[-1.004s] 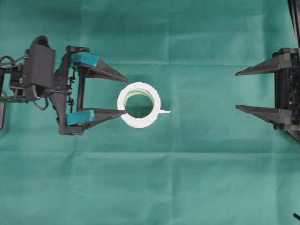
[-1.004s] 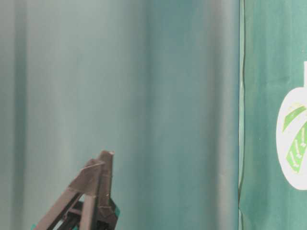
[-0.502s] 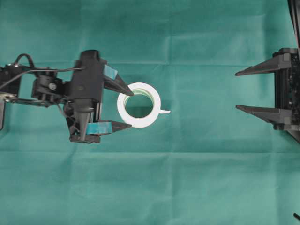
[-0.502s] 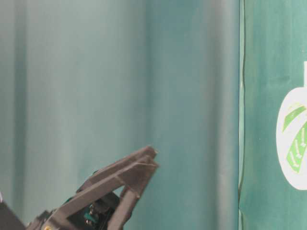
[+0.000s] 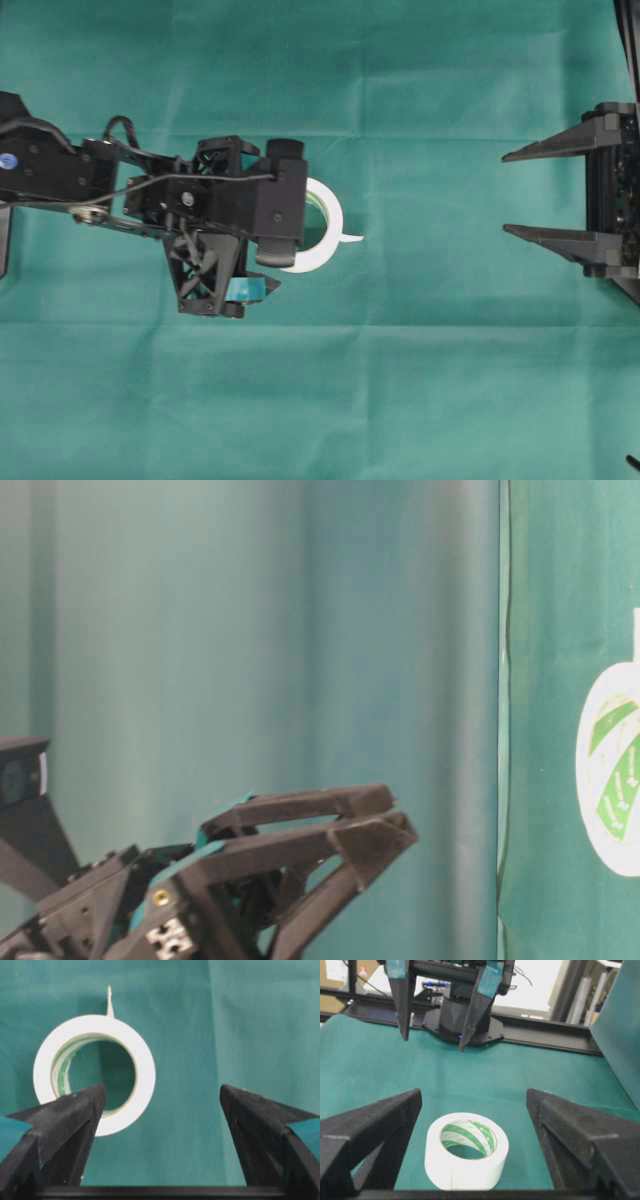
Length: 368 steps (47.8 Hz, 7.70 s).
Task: Peel off the duct tape with your right arm.
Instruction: 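Lower the left gripper over the roll's rim and close on it, then lift the tape roll upright with the left gripper, then move the open right gripper toward the tape's free end tab, then close the right gripper on the tape end tab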
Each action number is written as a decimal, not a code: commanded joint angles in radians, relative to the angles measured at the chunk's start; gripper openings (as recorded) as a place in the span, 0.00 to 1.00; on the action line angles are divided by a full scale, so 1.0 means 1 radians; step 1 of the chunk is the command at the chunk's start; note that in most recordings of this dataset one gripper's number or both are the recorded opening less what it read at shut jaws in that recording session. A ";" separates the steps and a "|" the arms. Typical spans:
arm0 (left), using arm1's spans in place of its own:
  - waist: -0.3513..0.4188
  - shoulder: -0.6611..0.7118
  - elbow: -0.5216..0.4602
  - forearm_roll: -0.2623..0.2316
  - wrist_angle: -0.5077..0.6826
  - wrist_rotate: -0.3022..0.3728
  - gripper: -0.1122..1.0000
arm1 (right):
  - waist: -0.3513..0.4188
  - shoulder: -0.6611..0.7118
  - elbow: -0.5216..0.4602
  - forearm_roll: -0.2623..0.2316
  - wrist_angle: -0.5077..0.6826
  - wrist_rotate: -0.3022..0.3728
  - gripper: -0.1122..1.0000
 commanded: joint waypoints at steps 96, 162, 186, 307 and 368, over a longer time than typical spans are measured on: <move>0.037 0.330 0.081 0.006 -0.252 0.002 0.96 | 0.000 0.049 -0.003 0.000 -0.037 0.003 0.82; -0.002 0.132 -0.098 0.006 0.041 0.087 0.29 | 0.005 0.170 -0.028 0.000 -0.052 0.048 0.82; 0.005 0.087 -0.201 0.008 0.199 0.118 0.29 | 0.023 0.336 -0.089 -0.006 -0.140 0.049 0.82; 0.005 0.097 -0.179 0.009 0.213 0.117 0.29 | -0.025 0.741 -0.371 0.064 -0.153 0.046 0.76; 0.018 0.101 -0.167 0.009 0.213 0.115 0.29 | 0.005 0.741 -0.374 0.064 -0.155 0.048 0.12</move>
